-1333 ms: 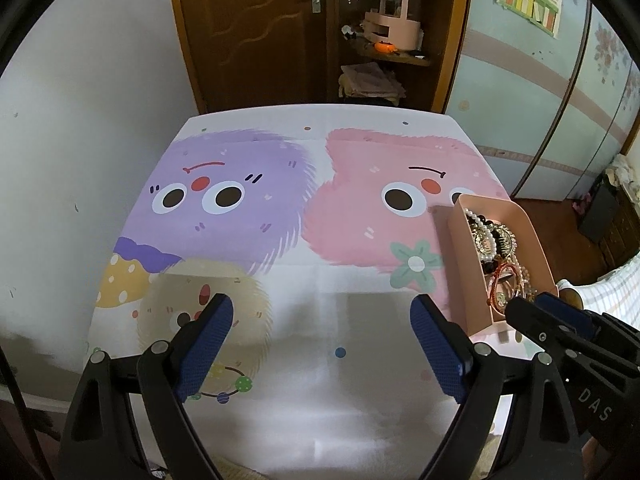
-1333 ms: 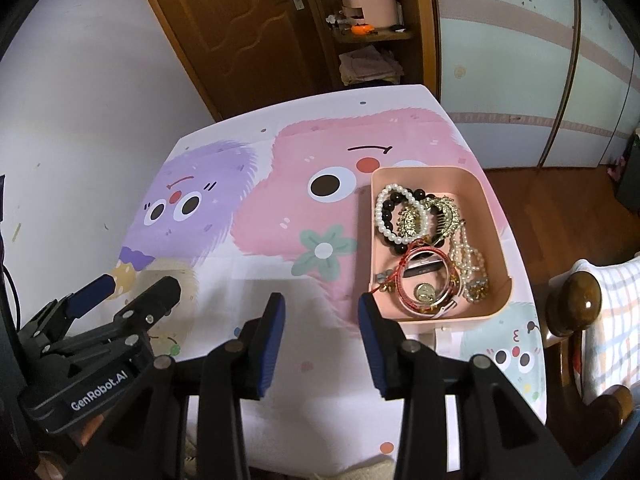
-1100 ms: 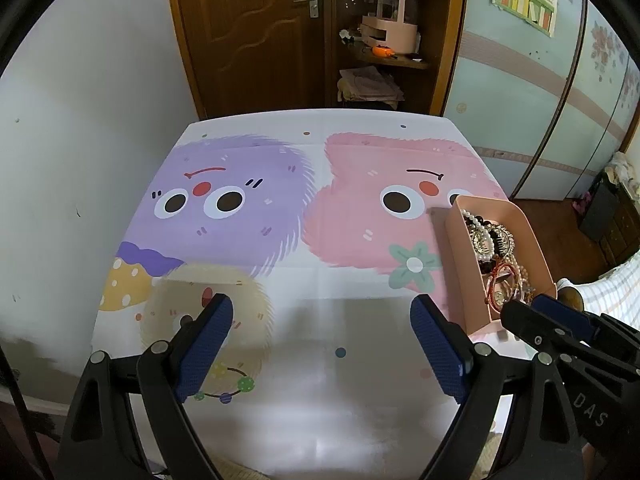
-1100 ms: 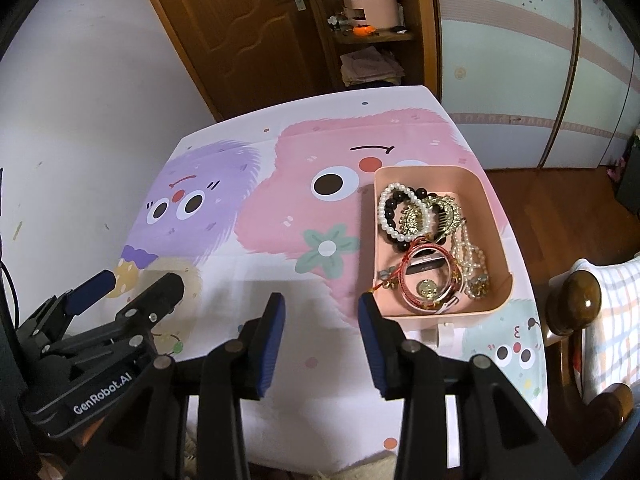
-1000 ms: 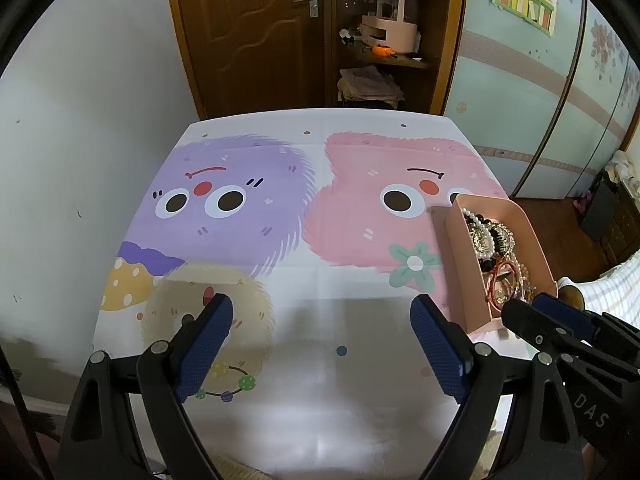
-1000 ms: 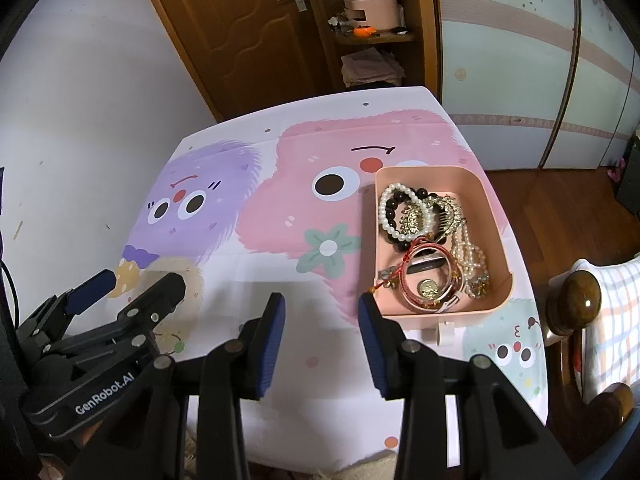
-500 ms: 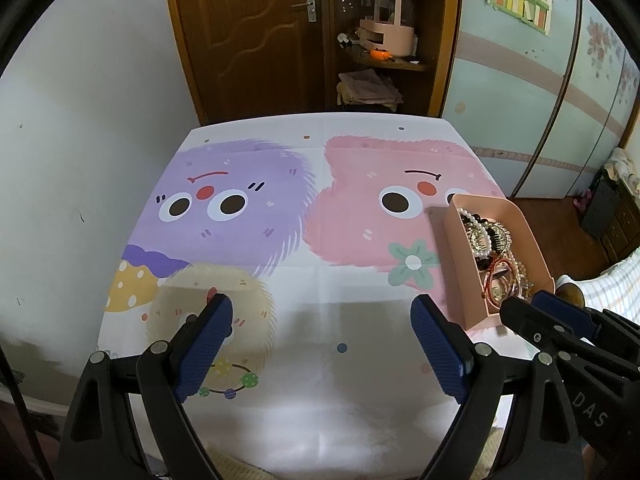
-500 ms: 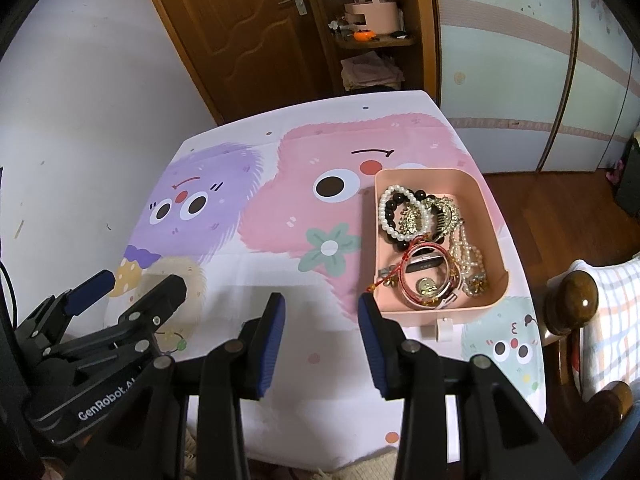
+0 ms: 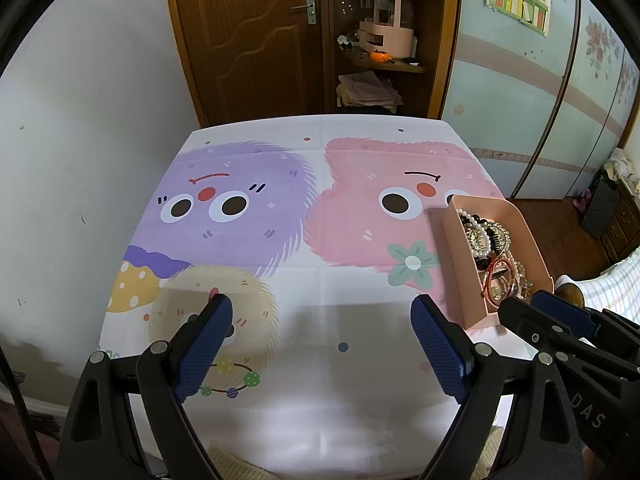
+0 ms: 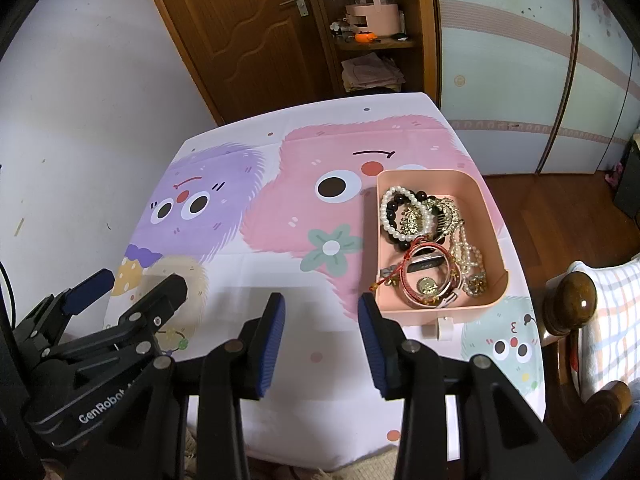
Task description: Organize jewelry
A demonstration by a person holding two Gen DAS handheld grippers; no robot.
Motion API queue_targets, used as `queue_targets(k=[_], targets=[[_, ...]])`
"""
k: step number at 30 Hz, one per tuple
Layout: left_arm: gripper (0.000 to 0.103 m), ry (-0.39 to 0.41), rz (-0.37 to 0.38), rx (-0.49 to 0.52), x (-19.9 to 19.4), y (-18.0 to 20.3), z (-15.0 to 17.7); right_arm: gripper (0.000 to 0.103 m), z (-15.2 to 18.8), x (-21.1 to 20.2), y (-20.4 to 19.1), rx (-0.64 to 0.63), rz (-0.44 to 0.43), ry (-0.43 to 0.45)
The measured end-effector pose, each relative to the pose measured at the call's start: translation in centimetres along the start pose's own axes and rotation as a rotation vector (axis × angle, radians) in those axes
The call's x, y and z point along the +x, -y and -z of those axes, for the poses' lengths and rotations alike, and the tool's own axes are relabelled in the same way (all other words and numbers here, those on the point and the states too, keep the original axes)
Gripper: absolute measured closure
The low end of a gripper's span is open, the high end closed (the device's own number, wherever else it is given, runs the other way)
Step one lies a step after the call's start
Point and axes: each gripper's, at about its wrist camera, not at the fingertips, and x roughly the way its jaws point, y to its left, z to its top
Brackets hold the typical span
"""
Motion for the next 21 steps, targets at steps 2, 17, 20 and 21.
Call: queue_targets(k=[2, 17, 20, 21], targets=[[0.013, -0.002, -0.003, 0.000, 0.04, 0.03, 0.03, 0.065, 0.02, 0.00, 0.01, 0.000, 0.001, -0.002], [0.013, -0.010, -0.002, -0.006, -0.08, -0.28, 0.05, 0.065, 0.15, 0.01, -0.16, -0.003, 0.002, -0.003], [0.013, -0.011, -0.001, -0.006, -0.08, -0.29, 0.13, 0.065, 0.18, 0.01, -0.19, -0.004, 0.003, -0.003], [0.013, -0.012, 0.001, -0.006, -0.07, -0.32, 0.17, 0.065, 0.18, -0.01, -0.20, -0.004, 0.003, -0.003]])
